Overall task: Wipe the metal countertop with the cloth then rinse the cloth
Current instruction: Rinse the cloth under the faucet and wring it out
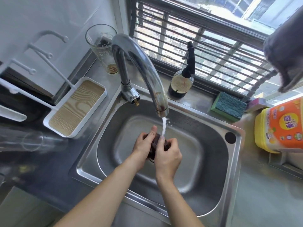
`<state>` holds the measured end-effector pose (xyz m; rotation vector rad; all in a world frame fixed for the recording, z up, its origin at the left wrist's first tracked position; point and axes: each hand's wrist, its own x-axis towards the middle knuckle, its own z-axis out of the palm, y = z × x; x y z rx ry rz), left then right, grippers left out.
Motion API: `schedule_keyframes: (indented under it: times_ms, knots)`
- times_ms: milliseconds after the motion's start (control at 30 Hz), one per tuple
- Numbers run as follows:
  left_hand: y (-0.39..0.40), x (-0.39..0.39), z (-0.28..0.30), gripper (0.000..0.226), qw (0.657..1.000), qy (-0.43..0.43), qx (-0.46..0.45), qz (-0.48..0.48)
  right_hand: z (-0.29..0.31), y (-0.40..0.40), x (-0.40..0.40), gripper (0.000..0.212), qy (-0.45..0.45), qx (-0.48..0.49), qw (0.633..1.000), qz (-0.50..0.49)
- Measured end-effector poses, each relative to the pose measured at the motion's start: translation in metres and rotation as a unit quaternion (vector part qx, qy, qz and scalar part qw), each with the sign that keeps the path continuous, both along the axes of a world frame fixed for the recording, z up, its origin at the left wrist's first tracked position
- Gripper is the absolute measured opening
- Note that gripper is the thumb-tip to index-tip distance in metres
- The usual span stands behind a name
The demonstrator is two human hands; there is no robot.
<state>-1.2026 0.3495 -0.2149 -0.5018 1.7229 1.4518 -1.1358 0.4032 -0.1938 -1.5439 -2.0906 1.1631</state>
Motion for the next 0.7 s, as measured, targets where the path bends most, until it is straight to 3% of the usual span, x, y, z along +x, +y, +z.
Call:
schedule_keyframes:
  times_ms: [100,200,267,333,533,600,700]
  knots:
    - [0.000,-0.009,-0.001,0.048,0.999,0.000,-0.024,0.035,0.005,-0.029,0.008,0.039,0.034,0.041,0.992,0.118]
    - [0.003,0.002,0.001,0.030,0.999,-0.015,0.011,0.039,0.002,-0.009,-0.007,0.045,-0.033,0.034,0.994,0.101]
    - [0.009,0.012,0.008,0.030,0.999,-0.016,0.040,0.010,0.001,0.026,-0.023,0.043,-0.076,-0.063,0.994,0.039]
    - [0.015,0.010,0.013,0.027,0.999,-0.007,0.039,-0.015,0.003,0.045,-0.029,0.045,-0.061,-0.136,0.989,0.026]
    - [0.011,-0.021,0.004,0.030,0.995,-0.053,0.000,0.087,0.002,-0.013,0.000,0.050,0.014,0.035,0.985,0.171]
    - [0.009,-0.015,0.003,0.026,0.995,-0.077,0.016,0.061,-0.005,0.004,-0.005,0.054,-0.038,0.020,0.985,0.165]
    - [0.006,-0.007,-0.001,0.032,0.992,-0.104,0.075,0.009,-0.011,0.035,-0.019,0.055,-0.125,-0.086,0.983,0.099]
